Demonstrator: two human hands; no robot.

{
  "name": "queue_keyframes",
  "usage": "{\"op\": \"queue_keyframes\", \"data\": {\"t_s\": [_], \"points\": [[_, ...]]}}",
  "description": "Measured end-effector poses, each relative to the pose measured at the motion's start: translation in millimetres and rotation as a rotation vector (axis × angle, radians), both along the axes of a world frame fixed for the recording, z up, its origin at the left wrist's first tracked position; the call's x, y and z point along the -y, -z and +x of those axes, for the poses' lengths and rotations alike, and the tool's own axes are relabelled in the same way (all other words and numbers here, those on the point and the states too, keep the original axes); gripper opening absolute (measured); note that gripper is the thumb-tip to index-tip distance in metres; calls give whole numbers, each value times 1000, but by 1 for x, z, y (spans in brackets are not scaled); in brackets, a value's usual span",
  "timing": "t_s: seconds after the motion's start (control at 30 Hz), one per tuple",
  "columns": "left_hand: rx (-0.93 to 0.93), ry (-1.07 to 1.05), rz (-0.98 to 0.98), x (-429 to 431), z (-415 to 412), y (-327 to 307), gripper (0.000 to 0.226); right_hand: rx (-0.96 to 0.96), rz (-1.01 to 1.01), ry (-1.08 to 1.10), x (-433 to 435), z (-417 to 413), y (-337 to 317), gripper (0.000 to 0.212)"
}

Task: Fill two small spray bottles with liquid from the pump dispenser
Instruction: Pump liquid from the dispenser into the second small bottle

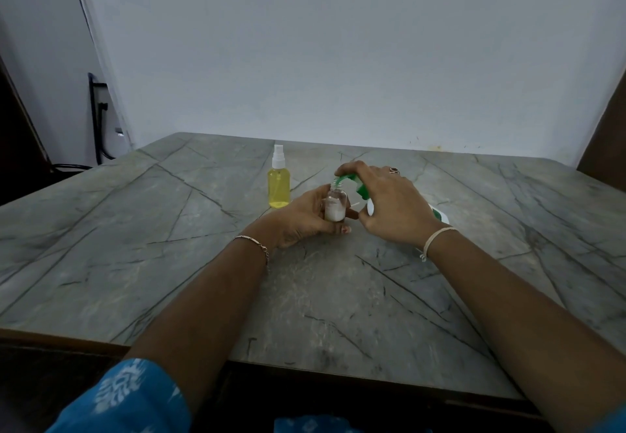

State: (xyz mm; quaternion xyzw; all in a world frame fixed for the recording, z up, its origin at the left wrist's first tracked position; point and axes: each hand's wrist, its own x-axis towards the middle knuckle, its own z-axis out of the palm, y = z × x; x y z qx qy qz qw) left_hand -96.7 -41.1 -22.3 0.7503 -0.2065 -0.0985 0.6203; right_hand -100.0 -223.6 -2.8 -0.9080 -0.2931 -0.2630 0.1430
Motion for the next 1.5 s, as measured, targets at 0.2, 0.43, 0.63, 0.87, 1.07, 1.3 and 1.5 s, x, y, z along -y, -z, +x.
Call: {"op": "queue_keyframes", "data": {"t_s": [0.2, 0.43, 0.63, 0.87, 1.07, 1.3, 1.5], "points": [[6, -9, -17, 0, 0, 1, 48, 26, 9, -2, -2, 1, 0, 64], [7, 1, -3, 1, -3, -1, 46, 7, -10, 3, 2, -1, 0, 73], [-1, -11, 0, 1, -3, -1, 47, -14, 11, -19, 1, 2, -1, 66], [12, -38, 8, 2, -1, 0, 48, -4, 7, -11, 0, 1, -2, 65], [2, -22, 21, 1, -1, 0, 48, -21, -14, -15, 4, -1, -2, 71], [5, -20, 10, 0, 1, 2, 50, 7, 8, -4, 0, 2, 0, 63], [14, -33, 14, 0, 0, 1, 47, 6, -13, 5, 2, 0, 0, 69]]}}
